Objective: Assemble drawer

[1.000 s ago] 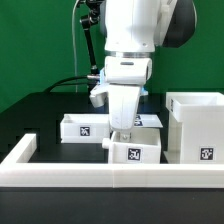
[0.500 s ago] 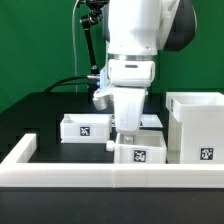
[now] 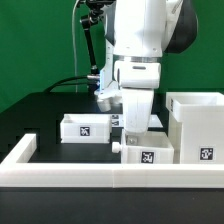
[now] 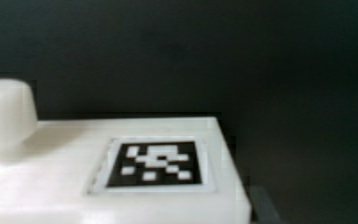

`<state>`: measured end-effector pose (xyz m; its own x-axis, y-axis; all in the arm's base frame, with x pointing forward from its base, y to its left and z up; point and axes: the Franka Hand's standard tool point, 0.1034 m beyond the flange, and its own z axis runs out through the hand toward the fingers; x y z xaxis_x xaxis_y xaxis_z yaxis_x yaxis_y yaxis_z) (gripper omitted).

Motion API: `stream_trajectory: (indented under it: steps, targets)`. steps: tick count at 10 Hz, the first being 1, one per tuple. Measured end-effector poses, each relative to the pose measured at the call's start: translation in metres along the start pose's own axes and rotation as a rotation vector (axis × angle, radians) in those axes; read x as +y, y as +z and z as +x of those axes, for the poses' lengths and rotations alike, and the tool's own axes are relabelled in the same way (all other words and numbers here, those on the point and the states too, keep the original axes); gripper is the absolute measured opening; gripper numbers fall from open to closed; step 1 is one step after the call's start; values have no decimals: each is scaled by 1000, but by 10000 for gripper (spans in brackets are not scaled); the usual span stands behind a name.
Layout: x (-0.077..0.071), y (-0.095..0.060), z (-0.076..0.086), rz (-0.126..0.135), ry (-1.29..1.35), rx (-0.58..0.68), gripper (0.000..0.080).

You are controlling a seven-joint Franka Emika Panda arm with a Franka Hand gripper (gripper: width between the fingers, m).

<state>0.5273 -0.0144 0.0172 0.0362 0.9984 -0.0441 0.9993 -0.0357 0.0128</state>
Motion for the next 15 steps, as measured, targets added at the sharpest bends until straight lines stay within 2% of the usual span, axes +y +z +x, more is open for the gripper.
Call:
stream_trajectory:
  steps: [3, 5, 7, 10, 12, 15]
  targets:
    - [3, -2, 3, 13, 36, -7, 42]
    - [7, -8, 3, 7, 39, -6, 42]
    - [7, -12, 3, -25, 54, -1, 42]
    - [5, -10, 3, -15, 56, -2, 42]
    - [3, -9, 13, -9, 33, 0, 42]
    - [2, -8, 11, -6, 24, -5, 42]
